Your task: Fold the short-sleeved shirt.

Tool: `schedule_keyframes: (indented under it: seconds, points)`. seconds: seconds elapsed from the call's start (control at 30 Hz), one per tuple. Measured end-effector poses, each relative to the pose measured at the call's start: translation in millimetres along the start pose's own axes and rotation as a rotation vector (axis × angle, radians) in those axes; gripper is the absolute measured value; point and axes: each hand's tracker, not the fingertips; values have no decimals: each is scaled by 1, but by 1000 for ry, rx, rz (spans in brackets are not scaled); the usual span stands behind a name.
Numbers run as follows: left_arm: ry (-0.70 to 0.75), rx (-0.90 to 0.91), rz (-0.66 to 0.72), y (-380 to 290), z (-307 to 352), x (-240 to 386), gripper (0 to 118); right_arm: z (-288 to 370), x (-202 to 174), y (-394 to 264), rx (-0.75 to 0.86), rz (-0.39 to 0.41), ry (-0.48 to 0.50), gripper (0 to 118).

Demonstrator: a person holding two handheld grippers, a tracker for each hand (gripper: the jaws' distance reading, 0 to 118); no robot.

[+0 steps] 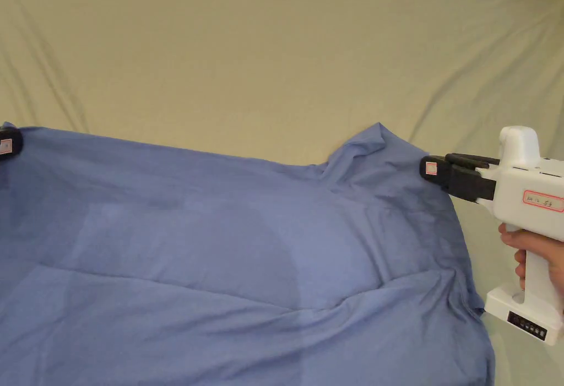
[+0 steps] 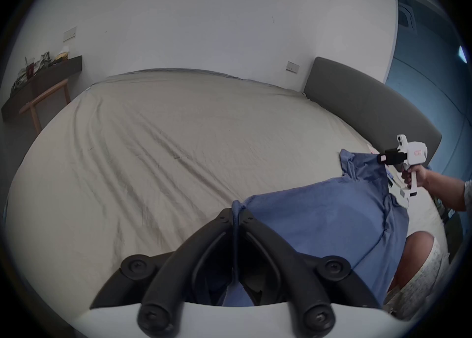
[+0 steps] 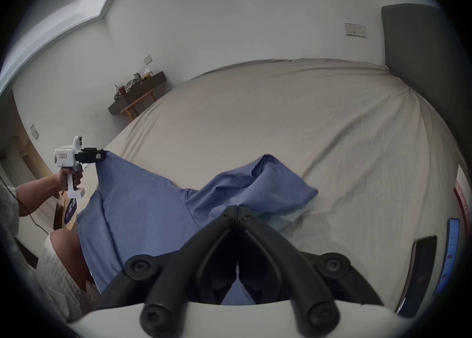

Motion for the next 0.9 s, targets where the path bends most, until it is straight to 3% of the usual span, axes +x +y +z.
schedule_keyframes:
  seconds: [0.6,0.9]
  points:
    - [-10,117,73,-44,123,25,1,124,-31,-48,122,-61,62,0]
    - [-20,133,108,-88,175,48,1,170,-54,-95,139,-86,40,0]
